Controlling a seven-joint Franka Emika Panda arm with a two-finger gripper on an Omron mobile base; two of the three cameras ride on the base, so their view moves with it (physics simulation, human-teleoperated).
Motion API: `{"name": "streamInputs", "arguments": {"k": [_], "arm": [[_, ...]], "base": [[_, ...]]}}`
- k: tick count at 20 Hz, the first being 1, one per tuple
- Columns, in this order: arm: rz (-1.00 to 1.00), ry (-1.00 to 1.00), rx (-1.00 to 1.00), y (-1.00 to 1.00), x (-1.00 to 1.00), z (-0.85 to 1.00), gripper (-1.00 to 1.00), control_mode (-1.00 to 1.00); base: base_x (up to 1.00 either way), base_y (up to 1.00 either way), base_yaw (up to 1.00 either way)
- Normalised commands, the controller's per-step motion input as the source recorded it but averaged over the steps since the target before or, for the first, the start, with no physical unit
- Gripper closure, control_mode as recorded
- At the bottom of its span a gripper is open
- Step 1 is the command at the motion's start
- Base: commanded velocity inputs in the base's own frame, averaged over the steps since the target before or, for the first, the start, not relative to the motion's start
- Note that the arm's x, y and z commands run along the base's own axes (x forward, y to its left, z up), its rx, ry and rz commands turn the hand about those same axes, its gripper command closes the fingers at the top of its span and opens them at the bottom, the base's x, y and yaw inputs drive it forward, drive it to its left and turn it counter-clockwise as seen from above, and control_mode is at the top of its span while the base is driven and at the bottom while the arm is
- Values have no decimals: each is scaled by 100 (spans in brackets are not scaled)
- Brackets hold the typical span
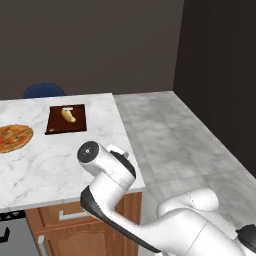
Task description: Take the pizza cutter from the drawer on the left and place it on the dining counter for cutting.
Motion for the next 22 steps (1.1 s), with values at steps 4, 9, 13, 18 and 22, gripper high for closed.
{"name": "streamInputs", "arguments": {"k": [4, 9, 13, 18, 22], "arm": [[28, -6, -14, 57, -60, -33, -100, -100], [27, -5, -13, 64, -37, -22, -100, -100], [24, -3, -11, 55, -24, -24, -100, -100], [19, -7, -9, 49, -11, -30, -100, -100], [5, -15, -1, 3, 0, -38, -100, -100]], "base": [[0, 0, 0], [0, 0, 0], [0, 0, 0], [0, 0, 0], [0, 0, 0]]}}
